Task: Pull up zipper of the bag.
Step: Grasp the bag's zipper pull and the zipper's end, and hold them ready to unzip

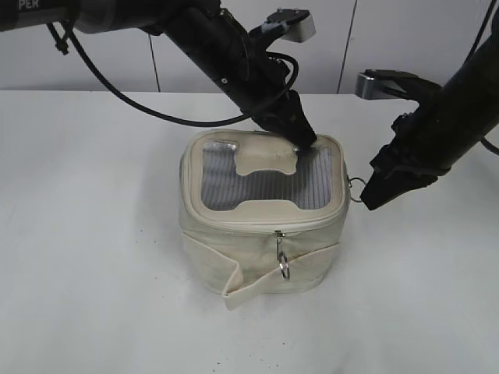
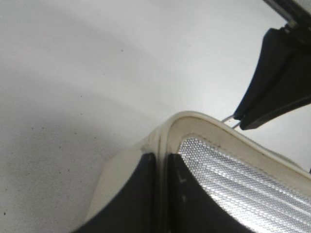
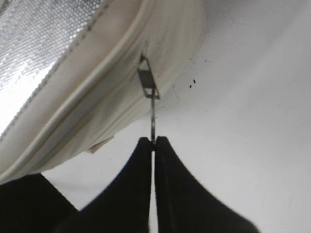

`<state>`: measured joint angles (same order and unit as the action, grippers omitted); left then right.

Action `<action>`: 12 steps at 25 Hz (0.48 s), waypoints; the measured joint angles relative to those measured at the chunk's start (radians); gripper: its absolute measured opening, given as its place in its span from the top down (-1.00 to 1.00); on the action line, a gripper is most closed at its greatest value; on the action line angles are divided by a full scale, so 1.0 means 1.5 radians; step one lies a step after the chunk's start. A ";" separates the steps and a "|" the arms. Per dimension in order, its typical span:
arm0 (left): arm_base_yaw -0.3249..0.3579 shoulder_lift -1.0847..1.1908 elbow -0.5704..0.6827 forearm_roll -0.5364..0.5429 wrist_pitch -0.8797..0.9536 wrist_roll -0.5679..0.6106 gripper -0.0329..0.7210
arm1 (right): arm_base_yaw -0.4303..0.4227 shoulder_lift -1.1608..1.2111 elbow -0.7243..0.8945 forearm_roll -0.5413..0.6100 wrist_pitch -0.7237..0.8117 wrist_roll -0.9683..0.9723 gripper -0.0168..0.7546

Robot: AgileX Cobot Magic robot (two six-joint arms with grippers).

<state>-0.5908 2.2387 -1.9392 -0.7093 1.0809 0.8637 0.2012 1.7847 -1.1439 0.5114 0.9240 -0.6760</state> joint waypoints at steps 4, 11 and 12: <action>0.000 0.000 0.000 0.000 0.000 0.000 0.81 | 0.000 -0.017 0.009 -0.001 0.020 0.007 0.94; 0.000 0.000 0.000 -0.001 -0.001 -0.003 0.81 | 0.023 -0.085 0.088 0.001 0.016 0.023 0.94; 0.000 0.000 0.000 -0.001 -0.001 -0.003 0.81 | 0.033 -0.098 0.100 0.001 0.014 0.031 0.94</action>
<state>-0.5908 2.2387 -1.9392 -0.7103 1.0792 0.8593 0.2502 1.6381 -0.9939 0.5134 0.9453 -0.6296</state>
